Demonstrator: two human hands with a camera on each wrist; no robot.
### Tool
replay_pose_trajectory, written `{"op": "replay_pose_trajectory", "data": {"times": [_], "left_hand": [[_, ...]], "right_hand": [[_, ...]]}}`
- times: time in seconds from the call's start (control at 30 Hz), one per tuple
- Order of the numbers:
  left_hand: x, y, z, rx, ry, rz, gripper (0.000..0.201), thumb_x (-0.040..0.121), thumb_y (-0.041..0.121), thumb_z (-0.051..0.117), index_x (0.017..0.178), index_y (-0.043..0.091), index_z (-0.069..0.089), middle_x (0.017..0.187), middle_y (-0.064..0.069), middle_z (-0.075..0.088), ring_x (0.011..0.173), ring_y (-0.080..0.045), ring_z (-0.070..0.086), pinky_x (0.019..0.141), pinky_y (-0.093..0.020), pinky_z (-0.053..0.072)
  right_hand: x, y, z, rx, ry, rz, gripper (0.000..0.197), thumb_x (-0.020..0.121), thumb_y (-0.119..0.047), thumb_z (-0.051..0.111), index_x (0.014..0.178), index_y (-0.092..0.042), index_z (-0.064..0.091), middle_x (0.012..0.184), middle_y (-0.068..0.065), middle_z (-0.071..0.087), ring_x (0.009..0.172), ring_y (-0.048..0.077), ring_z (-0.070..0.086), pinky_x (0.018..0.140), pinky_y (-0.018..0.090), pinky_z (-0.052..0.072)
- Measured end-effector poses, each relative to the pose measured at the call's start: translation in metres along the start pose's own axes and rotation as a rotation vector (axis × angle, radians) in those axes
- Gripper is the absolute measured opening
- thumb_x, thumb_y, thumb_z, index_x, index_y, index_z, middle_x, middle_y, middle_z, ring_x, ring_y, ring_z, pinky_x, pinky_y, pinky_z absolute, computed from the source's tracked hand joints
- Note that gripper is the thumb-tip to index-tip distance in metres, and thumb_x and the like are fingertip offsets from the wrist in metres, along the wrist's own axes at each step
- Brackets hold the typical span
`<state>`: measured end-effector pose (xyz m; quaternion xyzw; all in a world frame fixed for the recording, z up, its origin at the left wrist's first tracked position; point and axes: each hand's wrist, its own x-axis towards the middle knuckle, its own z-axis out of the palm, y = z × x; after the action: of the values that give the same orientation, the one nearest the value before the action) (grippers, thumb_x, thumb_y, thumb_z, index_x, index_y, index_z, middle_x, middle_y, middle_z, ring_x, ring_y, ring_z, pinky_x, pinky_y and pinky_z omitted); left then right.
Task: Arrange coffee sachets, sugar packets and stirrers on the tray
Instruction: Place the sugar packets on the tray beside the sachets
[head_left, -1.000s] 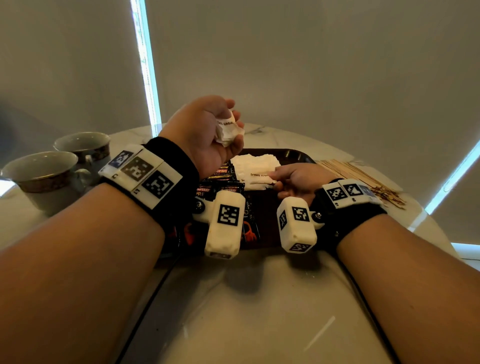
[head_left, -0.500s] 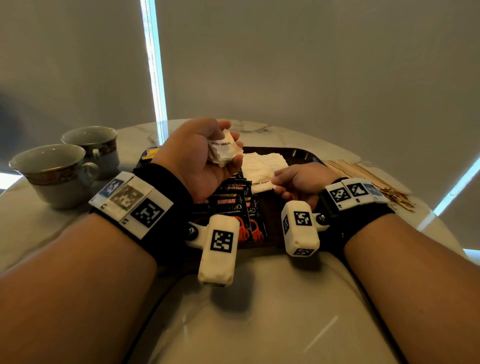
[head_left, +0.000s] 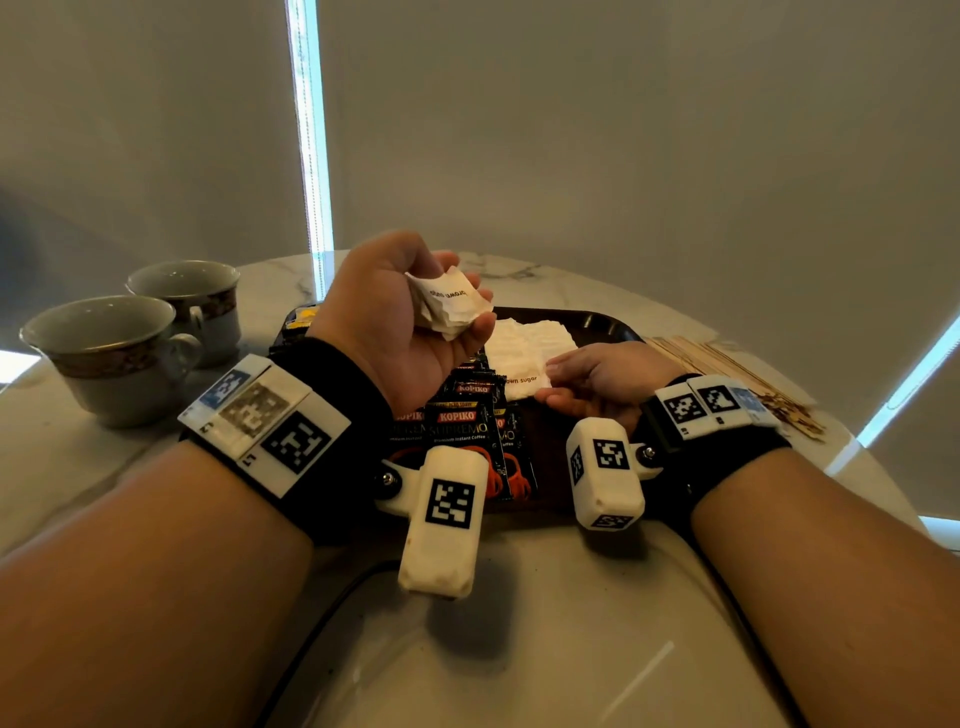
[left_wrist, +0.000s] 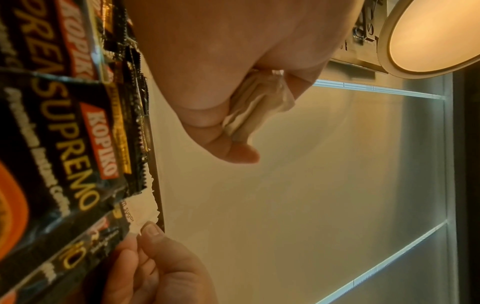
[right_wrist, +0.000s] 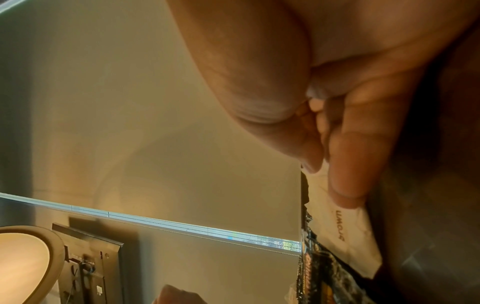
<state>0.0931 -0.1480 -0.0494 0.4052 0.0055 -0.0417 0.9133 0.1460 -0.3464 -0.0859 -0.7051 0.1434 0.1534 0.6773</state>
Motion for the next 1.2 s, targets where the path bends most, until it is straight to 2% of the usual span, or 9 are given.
{"op": "replay_pose_trajectory", "data": {"times": [0.2,0.37,0.5,0.6,0.73,0.83,1.03,1.1,1.2], "left_hand": [[-0.001,-0.001,0.001,-0.014,0.022,0.005,0.030,0.090,0.005,0.035,0.111,0.003,0.057,0.104,-0.023,0.061,0.093,-0.035,0.065,0.064,-0.035,0.059],[0.000,-0.001,0.001,-0.007,0.032,-0.006,0.030,0.094,0.001,0.034,0.115,0.004,0.055,0.122,-0.029,0.059,0.102,-0.039,0.067,0.063,-0.037,0.062],[0.001,-0.001,0.001,0.019,0.045,-0.017,0.030,0.099,0.002,0.036,0.123,0.005,0.055,0.125,-0.026,0.057,0.104,-0.042,0.066,0.063,-0.041,0.064],[0.002,-0.003,0.002,0.071,0.057,-0.024,0.029,0.103,0.003,0.040,0.126,0.008,0.057,0.123,-0.021,0.058,0.101,-0.041,0.065,0.069,-0.045,0.065],[-0.001,-0.003,0.003,0.130,0.046,-0.031,0.021,0.104,0.005,0.047,0.116,0.012,0.062,0.117,-0.018,0.060,0.100,-0.039,0.065,0.072,-0.044,0.064],[-0.001,-0.004,0.003,0.167,0.049,-0.025,0.019,0.103,0.006,0.051,0.114,0.012,0.065,0.115,-0.017,0.062,0.097,-0.036,0.067,0.065,-0.041,0.065],[-0.002,-0.007,0.003,0.227,0.053,0.031,0.025,0.101,0.010,0.058,0.125,0.013,0.065,0.104,-0.012,0.070,0.072,-0.022,0.072,0.052,-0.027,0.056],[-0.003,-0.006,0.004,0.227,0.044,0.045,0.018,0.100,0.008,0.060,0.115,0.016,0.066,0.101,-0.011,0.072,0.060,-0.018,0.073,0.050,-0.025,0.054],[-0.004,-0.007,0.004,0.258,0.039,0.065,0.014,0.098,0.006,0.061,0.106,0.018,0.064,0.096,-0.010,0.073,0.061,-0.017,0.072,0.048,-0.025,0.051]], "right_hand": [[-0.001,0.000,0.001,-0.004,-0.002,0.002,0.016,0.098,-0.005,0.058,0.113,0.001,0.058,0.100,0.016,0.065,0.057,0.015,0.072,0.046,0.021,0.055],[-0.001,0.000,0.001,0.039,-0.022,-0.052,0.009,0.101,-0.012,0.056,0.100,-0.002,0.056,0.091,0.011,0.059,0.063,0.019,0.071,0.051,0.024,0.059],[-0.002,-0.001,-0.002,0.076,-0.033,-0.082,0.017,0.101,-0.021,0.056,0.100,-0.003,0.058,0.084,0.013,0.062,0.061,0.022,0.072,0.054,0.028,0.061],[-0.004,-0.002,-0.003,0.066,-0.073,-0.030,0.023,0.100,-0.026,0.057,0.102,-0.003,0.059,0.090,0.018,0.068,0.069,0.027,0.074,0.056,0.030,0.062],[-0.004,-0.003,-0.004,0.052,-0.100,0.007,0.027,0.100,-0.028,0.058,0.108,-0.002,0.060,0.097,0.022,0.070,0.074,0.029,0.076,0.056,0.031,0.061],[-0.006,-0.003,-0.004,0.053,-0.110,-0.001,0.029,0.100,-0.029,0.058,0.109,-0.002,0.059,0.099,0.021,0.069,0.078,0.030,0.075,0.056,0.031,0.061],[-0.024,-0.014,-0.004,0.101,-0.110,-0.281,0.036,0.098,-0.041,0.057,0.099,-0.006,0.062,0.084,0.011,0.065,0.061,0.017,0.066,0.049,0.023,0.052],[-0.039,-0.021,-0.004,0.100,-0.192,-0.358,0.040,0.090,-0.048,0.060,0.099,-0.009,0.062,0.079,0.006,0.063,0.059,0.013,0.057,0.048,0.022,0.043],[-0.054,-0.022,0.007,0.070,-0.338,-0.431,0.042,0.079,-0.047,0.070,0.101,-0.011,0.064,0.080,0.003,0.061,0.061,0.012,0.053,0.049,0.022,0.038]]}}
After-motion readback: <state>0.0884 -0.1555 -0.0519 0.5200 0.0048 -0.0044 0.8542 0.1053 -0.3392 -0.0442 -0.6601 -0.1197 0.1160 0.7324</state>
